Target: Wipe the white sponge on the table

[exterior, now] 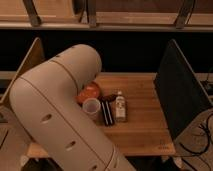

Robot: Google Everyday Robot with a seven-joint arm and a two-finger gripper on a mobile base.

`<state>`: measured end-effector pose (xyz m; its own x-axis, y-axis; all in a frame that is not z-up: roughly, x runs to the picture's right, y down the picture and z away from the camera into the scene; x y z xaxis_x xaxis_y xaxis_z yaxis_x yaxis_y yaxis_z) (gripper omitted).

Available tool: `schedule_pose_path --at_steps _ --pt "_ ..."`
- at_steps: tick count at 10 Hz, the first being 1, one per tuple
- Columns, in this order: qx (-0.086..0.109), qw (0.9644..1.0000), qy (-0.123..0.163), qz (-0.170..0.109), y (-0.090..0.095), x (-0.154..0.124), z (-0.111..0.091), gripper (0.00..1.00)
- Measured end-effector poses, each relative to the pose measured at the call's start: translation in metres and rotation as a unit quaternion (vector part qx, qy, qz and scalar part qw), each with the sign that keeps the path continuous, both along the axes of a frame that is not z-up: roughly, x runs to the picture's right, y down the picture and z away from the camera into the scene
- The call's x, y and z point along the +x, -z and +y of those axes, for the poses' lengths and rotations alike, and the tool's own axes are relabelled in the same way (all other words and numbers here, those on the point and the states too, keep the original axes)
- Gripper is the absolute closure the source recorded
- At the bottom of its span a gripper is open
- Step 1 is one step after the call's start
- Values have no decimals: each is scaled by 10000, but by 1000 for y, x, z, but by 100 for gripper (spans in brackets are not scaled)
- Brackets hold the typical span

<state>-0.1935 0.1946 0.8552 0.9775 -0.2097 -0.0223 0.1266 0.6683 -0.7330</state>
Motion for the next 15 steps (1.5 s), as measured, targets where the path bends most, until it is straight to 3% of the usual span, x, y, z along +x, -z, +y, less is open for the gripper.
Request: schedule_pose_path --at_steps 2,5,7,9,12,15 --pt "124 9998 -33 117 -15 3 -16 98" --pt "374 9993 74 6 -41 -11 -45 98" --pt "589 9980 76 -234 -50 -31 -67 98" --pt "677 9961 70 -561 -46 -58 -71 98" --pt "566 9918 152 -1140 -22 -96 -43 98" --pt "262 9911 145 -1296 -1 -94 -5 98"
